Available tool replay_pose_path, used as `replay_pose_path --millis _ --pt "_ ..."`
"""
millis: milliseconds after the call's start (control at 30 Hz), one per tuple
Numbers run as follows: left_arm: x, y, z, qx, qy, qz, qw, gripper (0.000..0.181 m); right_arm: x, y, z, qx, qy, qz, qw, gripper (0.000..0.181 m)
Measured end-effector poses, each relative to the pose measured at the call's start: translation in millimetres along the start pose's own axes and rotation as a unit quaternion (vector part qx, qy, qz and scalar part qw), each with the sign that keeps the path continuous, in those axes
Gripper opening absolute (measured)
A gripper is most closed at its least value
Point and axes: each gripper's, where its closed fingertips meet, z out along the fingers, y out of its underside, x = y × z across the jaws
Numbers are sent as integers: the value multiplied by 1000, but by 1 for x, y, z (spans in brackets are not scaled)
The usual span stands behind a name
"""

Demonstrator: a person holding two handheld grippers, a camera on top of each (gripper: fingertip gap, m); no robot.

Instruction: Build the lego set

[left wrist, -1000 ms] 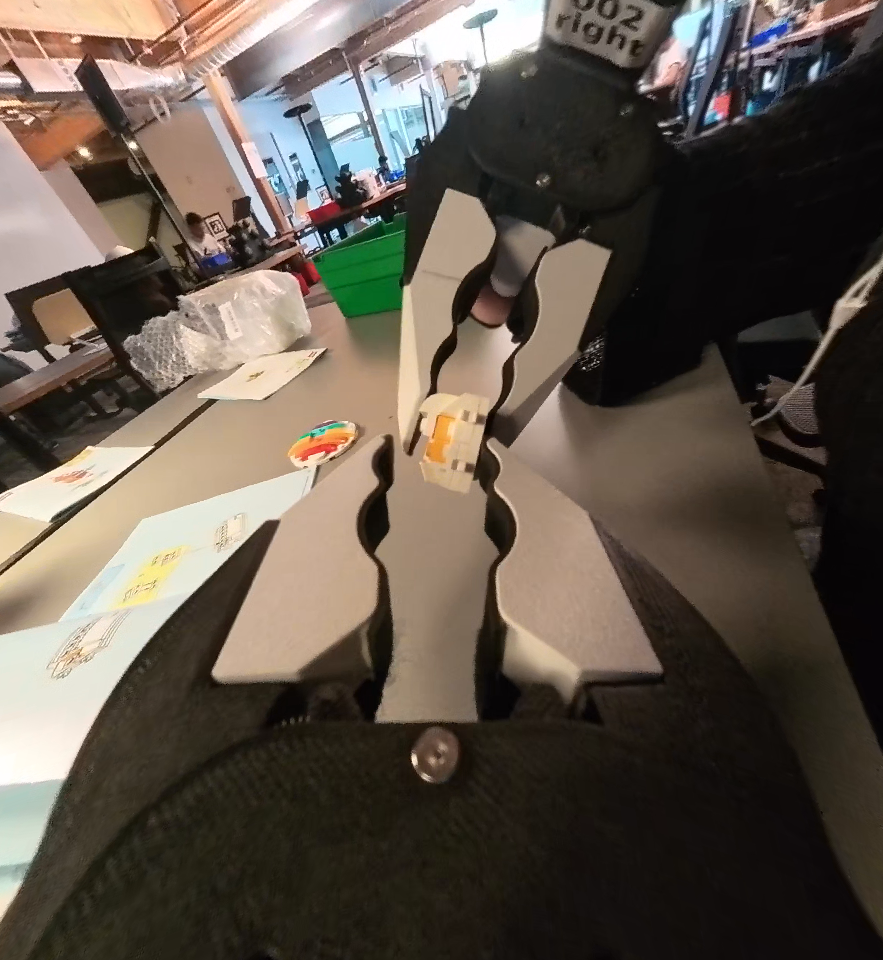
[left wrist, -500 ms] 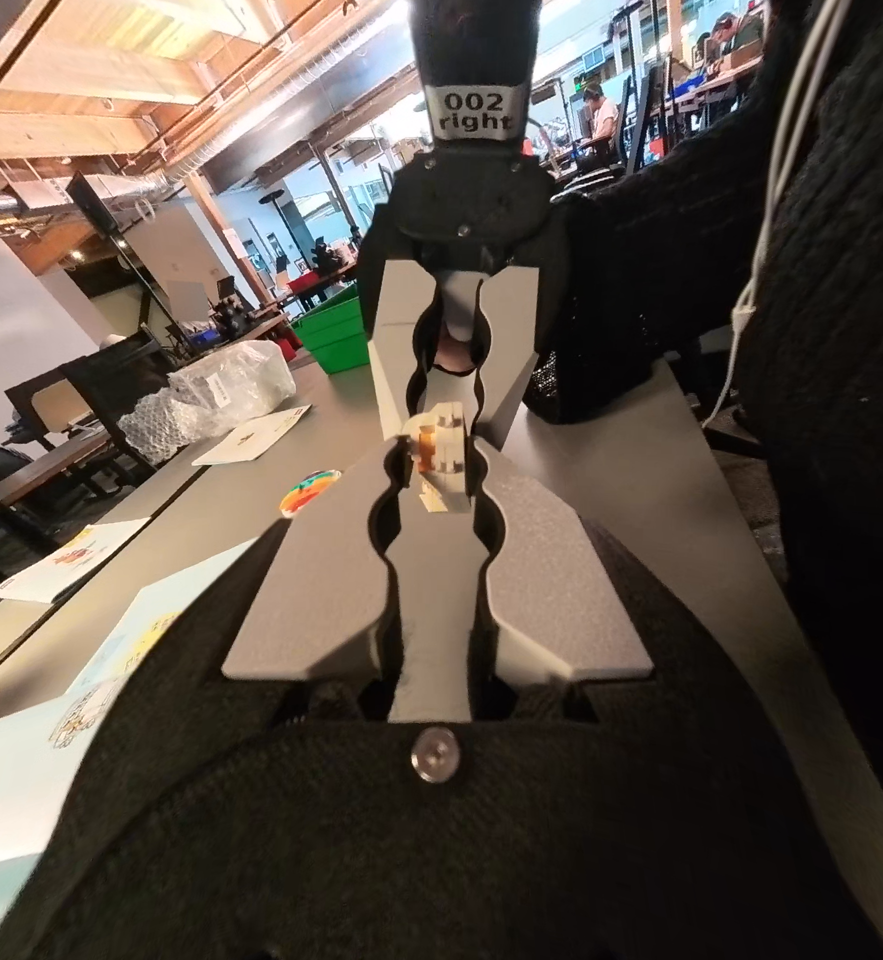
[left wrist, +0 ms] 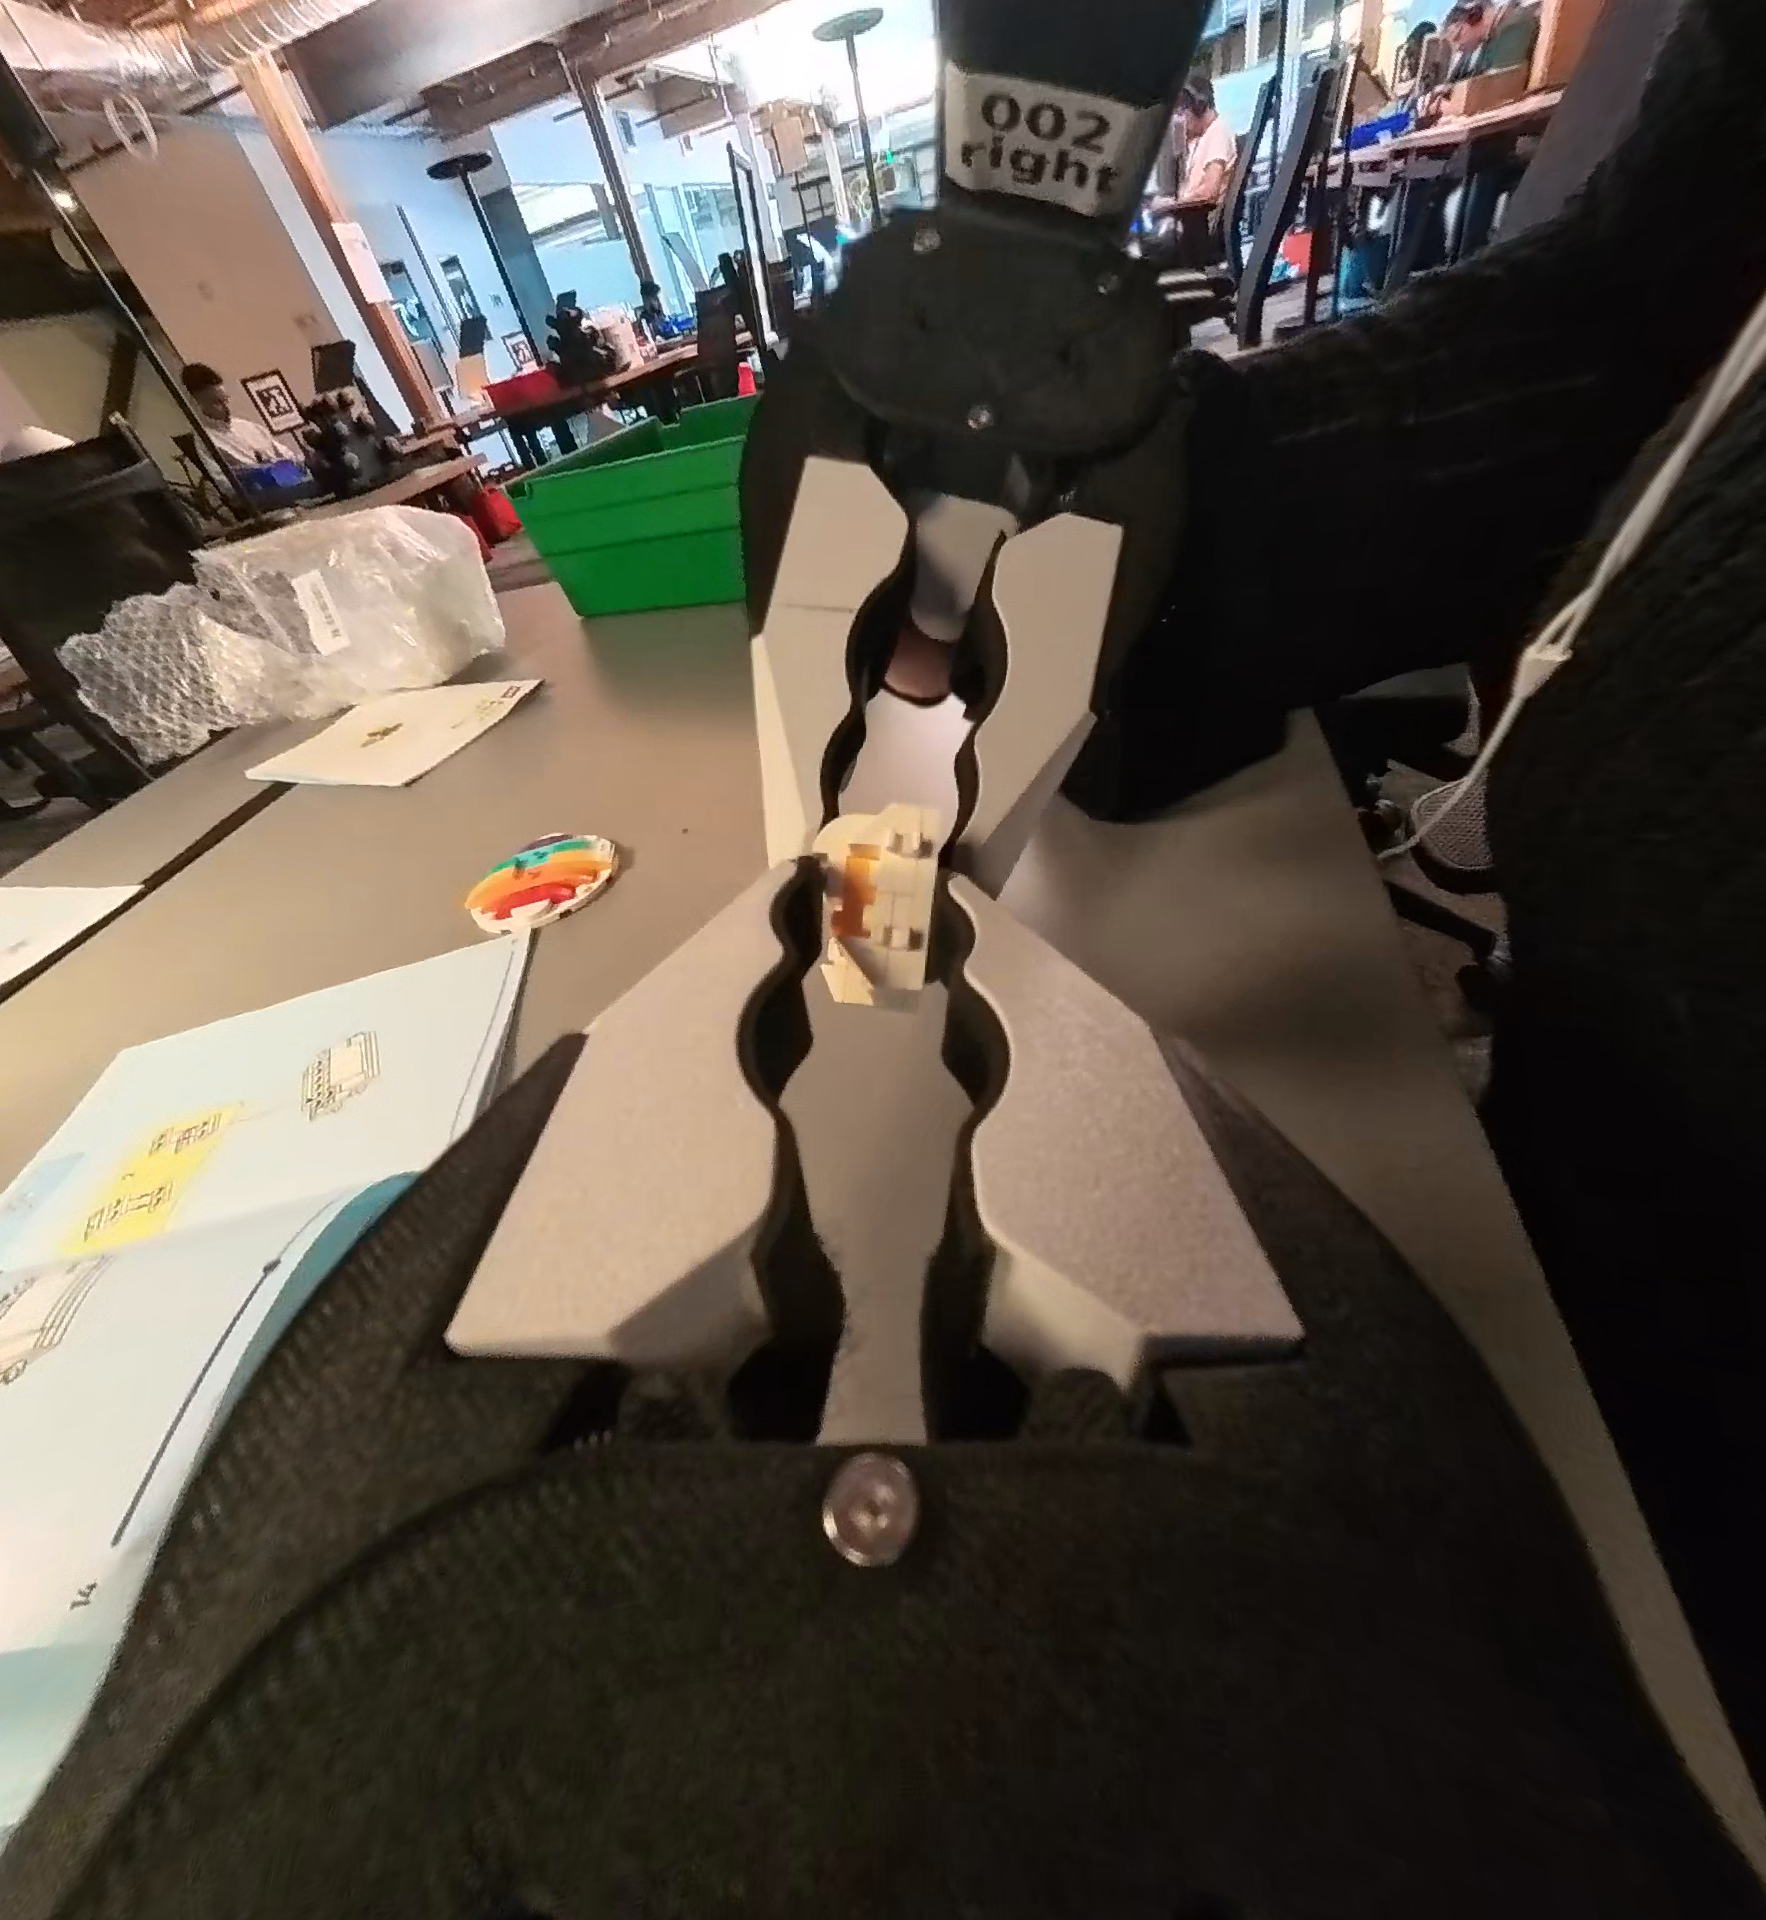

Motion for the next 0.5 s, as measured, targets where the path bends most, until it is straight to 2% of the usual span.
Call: replay_pose_path --millis 267,367,500 --pt "-2 4 -2 -10 -11 23 1000 20 1 1 5 -7 21 -10 1000 24" --pt "-7 8 -1 -25 -28 37 999 20 4 4 5 -22 37 -30 999 29" --pt "-5 5 -3 -14 -21 37 999 20 4 6 1 -23 46 -44 998 23"
